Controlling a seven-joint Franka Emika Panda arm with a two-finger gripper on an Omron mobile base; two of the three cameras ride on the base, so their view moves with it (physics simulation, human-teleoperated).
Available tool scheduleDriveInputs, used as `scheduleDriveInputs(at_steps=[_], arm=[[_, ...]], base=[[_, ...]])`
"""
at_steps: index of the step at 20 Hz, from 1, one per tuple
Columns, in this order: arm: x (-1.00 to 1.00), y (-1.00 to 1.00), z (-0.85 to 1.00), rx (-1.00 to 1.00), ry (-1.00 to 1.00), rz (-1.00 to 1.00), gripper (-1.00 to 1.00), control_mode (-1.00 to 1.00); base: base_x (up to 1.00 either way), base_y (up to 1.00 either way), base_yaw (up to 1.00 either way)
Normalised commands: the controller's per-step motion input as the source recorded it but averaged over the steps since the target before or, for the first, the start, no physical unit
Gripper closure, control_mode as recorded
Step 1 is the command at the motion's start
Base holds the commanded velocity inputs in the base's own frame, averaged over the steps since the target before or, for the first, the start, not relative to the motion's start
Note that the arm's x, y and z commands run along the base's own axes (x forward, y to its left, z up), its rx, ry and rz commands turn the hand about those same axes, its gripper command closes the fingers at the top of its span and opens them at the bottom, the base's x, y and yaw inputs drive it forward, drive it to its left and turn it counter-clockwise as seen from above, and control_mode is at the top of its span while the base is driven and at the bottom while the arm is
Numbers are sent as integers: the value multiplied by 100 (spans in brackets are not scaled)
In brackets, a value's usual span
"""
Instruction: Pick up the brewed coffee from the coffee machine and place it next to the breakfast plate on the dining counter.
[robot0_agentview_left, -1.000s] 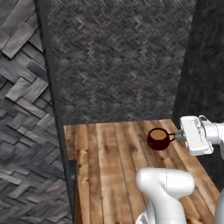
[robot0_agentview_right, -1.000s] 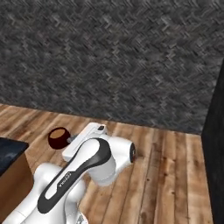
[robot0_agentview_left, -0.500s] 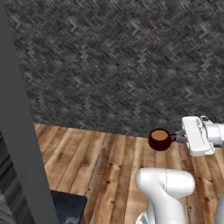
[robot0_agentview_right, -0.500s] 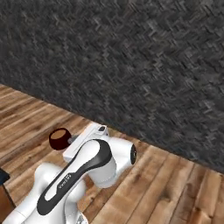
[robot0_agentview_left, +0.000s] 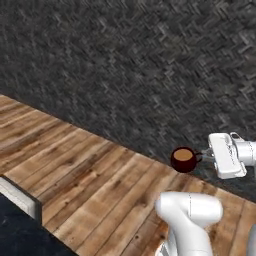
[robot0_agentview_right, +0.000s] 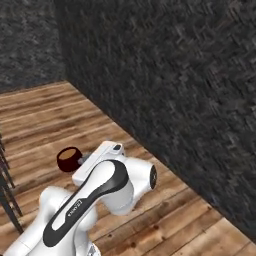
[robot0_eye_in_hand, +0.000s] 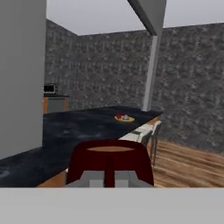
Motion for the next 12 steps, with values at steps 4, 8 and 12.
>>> scheduleDriveInputs(at_steps=[4,8,12], arm=[[0,0,0,0,0,0,100,100],[0,0,0,0,0,0,100,100],[0,0,0,0,0,0,100,100]], base=[[100,-2,69],[100,-2,70],[100,-2,70]])
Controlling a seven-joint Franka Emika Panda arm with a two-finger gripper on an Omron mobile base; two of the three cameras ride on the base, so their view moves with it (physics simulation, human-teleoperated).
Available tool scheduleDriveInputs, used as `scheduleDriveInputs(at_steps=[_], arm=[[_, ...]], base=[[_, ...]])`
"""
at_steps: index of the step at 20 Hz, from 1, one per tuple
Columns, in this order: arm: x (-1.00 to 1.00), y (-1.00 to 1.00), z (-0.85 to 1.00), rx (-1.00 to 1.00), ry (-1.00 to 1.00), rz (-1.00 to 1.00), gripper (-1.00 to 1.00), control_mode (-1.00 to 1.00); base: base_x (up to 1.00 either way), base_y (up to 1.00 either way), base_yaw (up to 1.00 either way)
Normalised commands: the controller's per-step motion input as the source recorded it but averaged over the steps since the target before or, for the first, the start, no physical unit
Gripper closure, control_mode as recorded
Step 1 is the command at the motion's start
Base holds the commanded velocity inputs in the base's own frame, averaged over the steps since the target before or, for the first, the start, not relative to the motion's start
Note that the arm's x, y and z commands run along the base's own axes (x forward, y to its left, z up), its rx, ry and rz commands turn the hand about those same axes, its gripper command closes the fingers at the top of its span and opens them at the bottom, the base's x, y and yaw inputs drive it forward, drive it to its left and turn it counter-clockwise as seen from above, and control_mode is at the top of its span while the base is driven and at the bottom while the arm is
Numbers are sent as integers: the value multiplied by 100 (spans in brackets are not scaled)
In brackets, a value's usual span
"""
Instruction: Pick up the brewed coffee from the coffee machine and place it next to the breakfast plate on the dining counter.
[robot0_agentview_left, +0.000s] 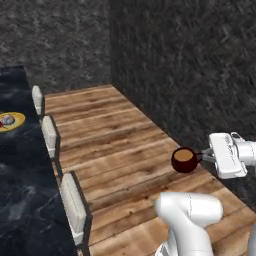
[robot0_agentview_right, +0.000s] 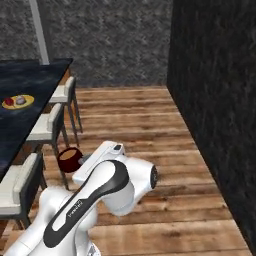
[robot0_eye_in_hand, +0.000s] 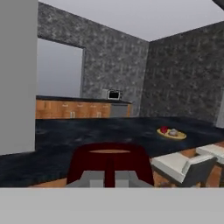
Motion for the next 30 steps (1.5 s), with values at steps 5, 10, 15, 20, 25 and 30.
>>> scheduleDriveInputs(at_steps=[5,10,15,20,25,30], arm=[[0,0,0,0,0,0,100,100],[0,0,0,0,0,0,100,100],[0,0,0,0,0,0,100,100],[0,0,0,0,0,0,100,100],[0,0,0,0,0,0,100,100],[0,0,0,0,0,0,100,100]], base=[[100,-10,69],[100,-40,62],[99,-57,57],[100,-50,59],[97,-52,59],[81,-72,56]])
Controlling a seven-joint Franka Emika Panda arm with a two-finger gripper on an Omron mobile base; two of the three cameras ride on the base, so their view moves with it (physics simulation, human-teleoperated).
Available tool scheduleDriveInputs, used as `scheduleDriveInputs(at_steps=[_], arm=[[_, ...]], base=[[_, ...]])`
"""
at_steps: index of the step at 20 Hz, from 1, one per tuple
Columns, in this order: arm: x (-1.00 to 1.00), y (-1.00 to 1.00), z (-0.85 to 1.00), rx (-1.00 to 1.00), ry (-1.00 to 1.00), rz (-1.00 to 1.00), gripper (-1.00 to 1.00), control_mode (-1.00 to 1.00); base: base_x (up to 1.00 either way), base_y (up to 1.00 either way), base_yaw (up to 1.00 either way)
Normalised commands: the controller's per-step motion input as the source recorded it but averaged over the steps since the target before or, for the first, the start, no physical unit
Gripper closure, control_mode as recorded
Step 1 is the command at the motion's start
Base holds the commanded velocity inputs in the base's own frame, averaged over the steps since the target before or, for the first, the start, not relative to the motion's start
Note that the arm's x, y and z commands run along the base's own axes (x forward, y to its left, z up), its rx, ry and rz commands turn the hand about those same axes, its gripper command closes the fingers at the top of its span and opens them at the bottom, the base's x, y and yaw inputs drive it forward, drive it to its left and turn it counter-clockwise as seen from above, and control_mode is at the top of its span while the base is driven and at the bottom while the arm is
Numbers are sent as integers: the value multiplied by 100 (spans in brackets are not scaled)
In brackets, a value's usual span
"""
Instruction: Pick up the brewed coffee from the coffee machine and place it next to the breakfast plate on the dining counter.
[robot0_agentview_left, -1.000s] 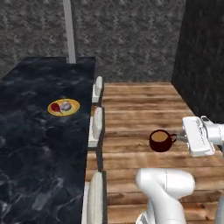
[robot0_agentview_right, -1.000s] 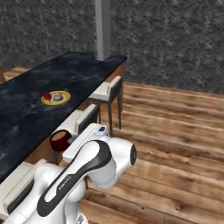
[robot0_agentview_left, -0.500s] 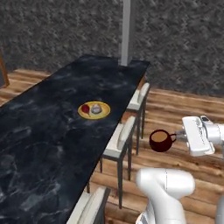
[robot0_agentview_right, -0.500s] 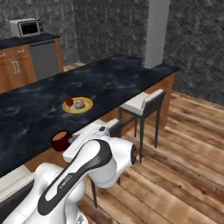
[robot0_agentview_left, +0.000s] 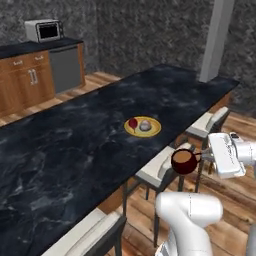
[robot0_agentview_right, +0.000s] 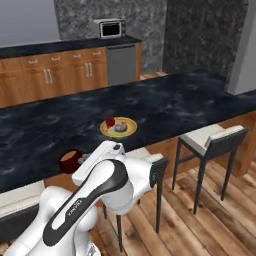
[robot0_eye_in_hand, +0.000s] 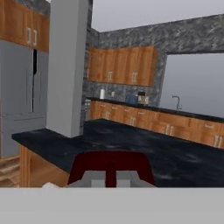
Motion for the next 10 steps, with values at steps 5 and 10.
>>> scheduleDriveInputs(at_steps=[5,10], arm=[[0,0,0,0,0,0,100,100],[0,0,0,0,0,0,100,100]], base=[[60,-93,50],[45,-100,46]])
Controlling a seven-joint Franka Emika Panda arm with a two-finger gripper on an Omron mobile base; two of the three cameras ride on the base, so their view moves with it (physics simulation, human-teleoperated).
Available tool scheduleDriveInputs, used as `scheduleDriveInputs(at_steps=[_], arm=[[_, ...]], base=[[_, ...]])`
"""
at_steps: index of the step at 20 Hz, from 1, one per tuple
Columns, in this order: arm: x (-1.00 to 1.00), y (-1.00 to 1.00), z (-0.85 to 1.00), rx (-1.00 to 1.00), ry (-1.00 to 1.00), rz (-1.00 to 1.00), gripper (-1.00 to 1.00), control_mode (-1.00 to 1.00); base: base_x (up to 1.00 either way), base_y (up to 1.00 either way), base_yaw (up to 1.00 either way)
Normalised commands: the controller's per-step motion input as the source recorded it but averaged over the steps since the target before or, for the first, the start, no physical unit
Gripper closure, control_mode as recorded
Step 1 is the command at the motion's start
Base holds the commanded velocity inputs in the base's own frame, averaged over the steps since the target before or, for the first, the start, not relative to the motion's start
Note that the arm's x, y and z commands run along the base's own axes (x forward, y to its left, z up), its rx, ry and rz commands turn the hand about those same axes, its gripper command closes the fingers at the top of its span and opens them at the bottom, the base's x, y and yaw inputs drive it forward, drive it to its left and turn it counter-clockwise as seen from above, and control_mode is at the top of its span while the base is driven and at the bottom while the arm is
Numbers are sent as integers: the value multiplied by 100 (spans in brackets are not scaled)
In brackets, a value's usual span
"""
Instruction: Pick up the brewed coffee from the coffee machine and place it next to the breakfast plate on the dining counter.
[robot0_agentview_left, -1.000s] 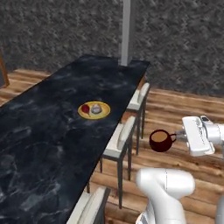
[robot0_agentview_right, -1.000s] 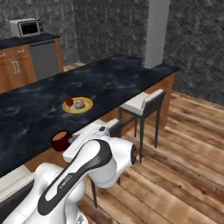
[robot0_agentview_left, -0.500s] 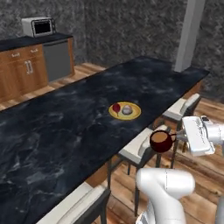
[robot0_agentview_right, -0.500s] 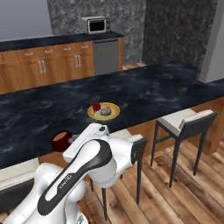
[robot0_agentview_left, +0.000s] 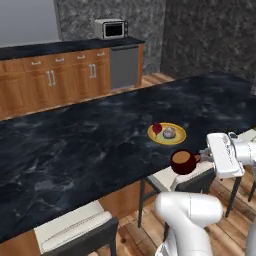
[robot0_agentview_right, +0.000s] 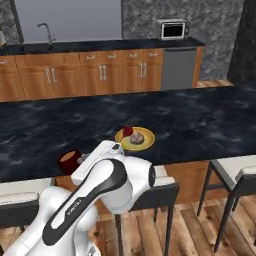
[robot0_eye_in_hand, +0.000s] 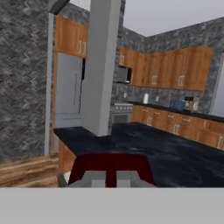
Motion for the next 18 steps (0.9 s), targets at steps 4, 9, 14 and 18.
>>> scheduleDriveInputs(at_steps=[4,9,14,18], arm=[[0,0,0,0,0,0,100,100],[0,0,0,0,0,0,100,100],[0,0,0,0,0,0,100,100],[0,0,0,0,0,0,100,100]], base=[[30,-100,42],[23,-100,39],[52,-87,41],[68,-62,43]])
